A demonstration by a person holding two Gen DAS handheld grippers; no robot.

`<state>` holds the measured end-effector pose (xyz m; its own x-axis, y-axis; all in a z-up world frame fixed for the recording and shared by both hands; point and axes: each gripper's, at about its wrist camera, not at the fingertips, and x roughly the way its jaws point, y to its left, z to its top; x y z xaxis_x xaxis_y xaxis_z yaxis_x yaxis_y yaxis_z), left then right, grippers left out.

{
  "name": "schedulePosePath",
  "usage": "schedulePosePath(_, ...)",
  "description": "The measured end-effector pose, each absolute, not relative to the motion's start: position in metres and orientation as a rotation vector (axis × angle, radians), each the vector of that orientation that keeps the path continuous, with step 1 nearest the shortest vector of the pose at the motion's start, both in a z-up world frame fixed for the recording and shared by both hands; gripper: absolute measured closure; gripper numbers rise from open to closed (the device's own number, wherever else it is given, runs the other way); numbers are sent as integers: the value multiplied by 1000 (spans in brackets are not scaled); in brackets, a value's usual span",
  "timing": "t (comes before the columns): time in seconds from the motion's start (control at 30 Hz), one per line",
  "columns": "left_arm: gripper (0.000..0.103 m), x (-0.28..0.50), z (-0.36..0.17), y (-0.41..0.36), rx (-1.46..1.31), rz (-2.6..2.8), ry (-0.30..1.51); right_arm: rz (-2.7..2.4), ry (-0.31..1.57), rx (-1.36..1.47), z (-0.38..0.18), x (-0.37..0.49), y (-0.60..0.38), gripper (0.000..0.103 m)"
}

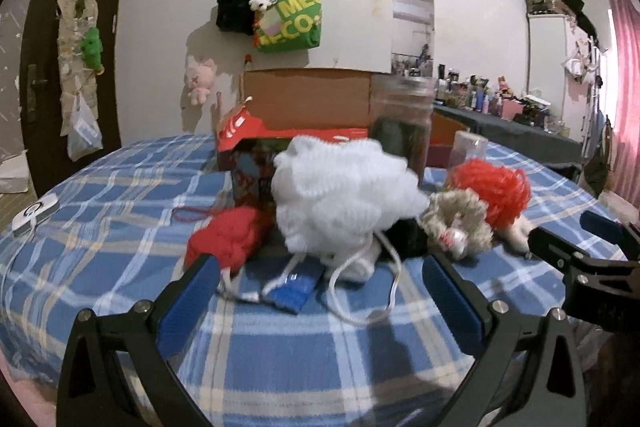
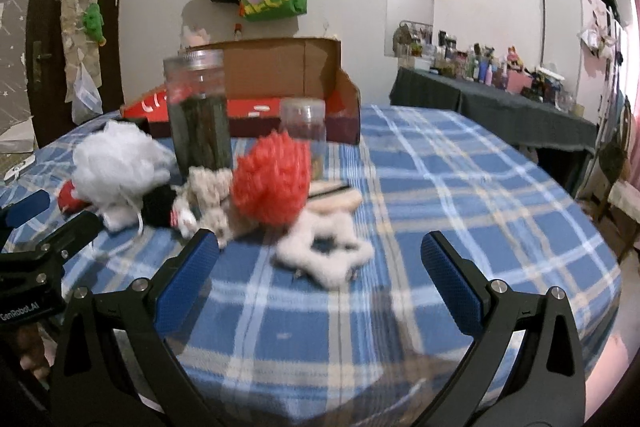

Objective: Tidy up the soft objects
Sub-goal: 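Grasp the white mesh bath puff with the left tool while the right tool grasps the orange-red mesh sponge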

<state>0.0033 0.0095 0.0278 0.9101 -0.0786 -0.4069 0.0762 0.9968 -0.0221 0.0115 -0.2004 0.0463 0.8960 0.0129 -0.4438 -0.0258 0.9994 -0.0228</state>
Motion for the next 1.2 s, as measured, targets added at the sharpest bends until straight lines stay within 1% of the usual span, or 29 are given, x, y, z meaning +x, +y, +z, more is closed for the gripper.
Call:
schedulePosePath(0.3,0,25,56,10,21,-140,384,79,466,4,68,43,-209,0)
schedulePosePath(0.6,0,62,67,11,25,-193,438,178,559,-5,69,83,-205,0)
schedulePosePath(0.67,6,67,64,11,22,-206,457,201,582,-4,64,88,-204,2)
schedulePosePath(0.7,7,69,62,11,18,-213,468,213,592,3,62,90,-204,8)
schedulePosePath(0.73,9,71,62,11,16,-219,474,230,607,11,59,92,-203,17)
schedulePosePath(0.77,12,72,61,11,13,-229,484,240,618,14,58,92,-203,23)
schedulePosePath(0.8,14,74,60,10,13,-238,493,251,636,19,55,94,-202,31)
schedulePosePath(0.83,17,73,59,10,12,-246,496,259,647,25,53,95,-202,39)
schedulePosePath(0.87,22,73,58,9,14,-252,495,270,657,39,50,96,-203,43)
schedulePosePath(0.9,24,72,58,7,20,-259,494,283,663,56,48,96,-204,51)
schedulePosePath(0.93,29,71,58,6,26,-263,494,292,665,65,48,96,-205,55)
schedulePosePath(1.0,37,71,58,4,31,-278,500,306,666,80,47,95,-205,59)
schedulePosePath(1.07,47,71,57,5,22,-283,503,313,655,84,48,91,-205,61)
schedulePosePath(1.17,55,70,58,8,3,-293,500,317,641,86,52,89,-205,63)
schedulePosePath(1.2,56,68,59,9,1,-295,495,317,638,89,53,88,-205,63)
